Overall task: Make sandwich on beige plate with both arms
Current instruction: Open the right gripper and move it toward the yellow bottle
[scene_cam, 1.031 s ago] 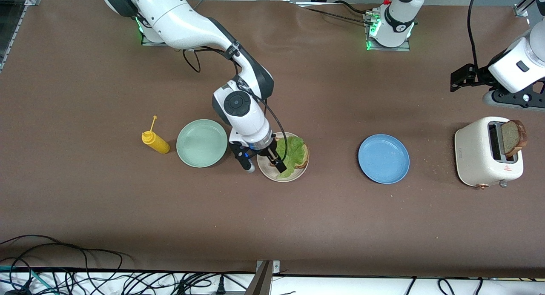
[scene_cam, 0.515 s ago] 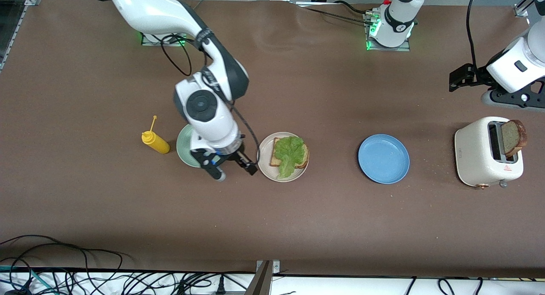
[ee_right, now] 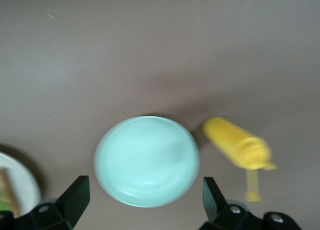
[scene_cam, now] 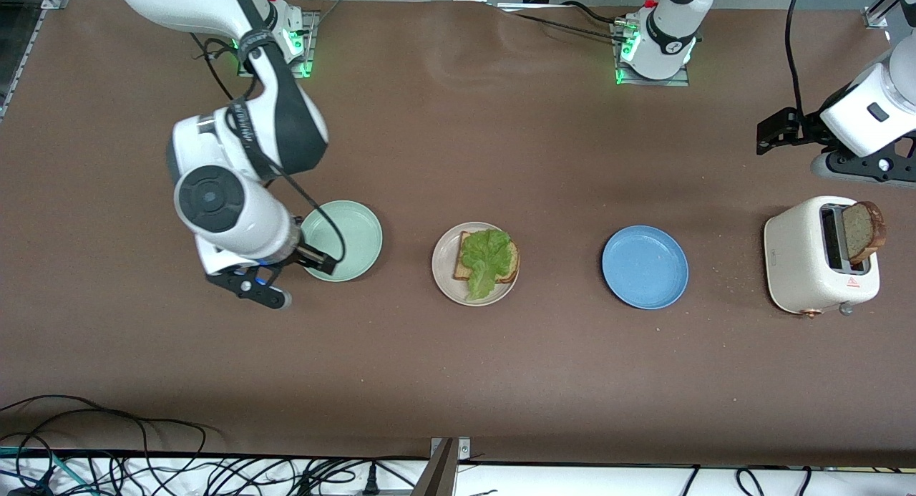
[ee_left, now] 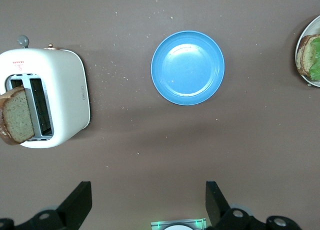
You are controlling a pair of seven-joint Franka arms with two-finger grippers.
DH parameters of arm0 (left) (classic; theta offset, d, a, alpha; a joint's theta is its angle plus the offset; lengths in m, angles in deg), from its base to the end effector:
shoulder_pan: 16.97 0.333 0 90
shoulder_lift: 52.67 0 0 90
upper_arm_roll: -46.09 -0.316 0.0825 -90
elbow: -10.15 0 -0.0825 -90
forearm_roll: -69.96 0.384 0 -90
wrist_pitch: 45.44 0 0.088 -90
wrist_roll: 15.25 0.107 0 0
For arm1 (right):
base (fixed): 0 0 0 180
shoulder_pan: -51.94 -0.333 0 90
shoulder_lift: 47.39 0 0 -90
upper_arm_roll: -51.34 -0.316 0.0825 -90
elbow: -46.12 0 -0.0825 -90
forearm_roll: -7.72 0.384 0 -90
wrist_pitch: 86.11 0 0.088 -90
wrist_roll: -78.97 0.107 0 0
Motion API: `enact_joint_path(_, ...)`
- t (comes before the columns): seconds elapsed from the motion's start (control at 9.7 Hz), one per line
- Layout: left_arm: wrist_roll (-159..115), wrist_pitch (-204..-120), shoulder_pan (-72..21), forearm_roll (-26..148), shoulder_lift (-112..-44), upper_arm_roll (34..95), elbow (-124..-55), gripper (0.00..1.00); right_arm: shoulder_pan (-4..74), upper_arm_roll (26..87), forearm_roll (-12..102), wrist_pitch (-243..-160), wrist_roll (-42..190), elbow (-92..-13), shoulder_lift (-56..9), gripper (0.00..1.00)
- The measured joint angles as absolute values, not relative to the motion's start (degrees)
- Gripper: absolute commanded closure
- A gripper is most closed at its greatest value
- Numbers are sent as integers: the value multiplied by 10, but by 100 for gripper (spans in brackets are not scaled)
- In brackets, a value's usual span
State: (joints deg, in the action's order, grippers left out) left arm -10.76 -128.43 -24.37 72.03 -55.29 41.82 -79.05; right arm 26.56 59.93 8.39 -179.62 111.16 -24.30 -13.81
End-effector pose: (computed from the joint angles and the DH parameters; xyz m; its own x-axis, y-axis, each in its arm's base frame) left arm 0.5531 -0.0270 0.5961 0.9796 -0.1271 -0.1559 -0.1329 -0.9908 -0.0274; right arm 0.6649 0.2275 0.4198 0.9599 -0.2573 -0.1112 -0.2391 -0.9587 0.1542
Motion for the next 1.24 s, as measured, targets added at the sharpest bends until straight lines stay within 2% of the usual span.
enact_joint_path(0.21,-108,-1284,-244,720,-553,419,-790,0,270,650,84,-1761,974,-266,-155,0)
enact_joint_path(0.52,-108,-1284,-244,720,-554,419,-790,0,273,692,85,-1772,861,-363,-217,0)
enact_joint_path(0.93,-108,-1284,-244,720,-555,419,-792,0,276,740,98,-1932,732,-585,-344,0)
enact_joint_path(1.24,-108,-1283,-247,720,-560,422,-794,0,277,790,189,-2007,572,-670,-364,0)
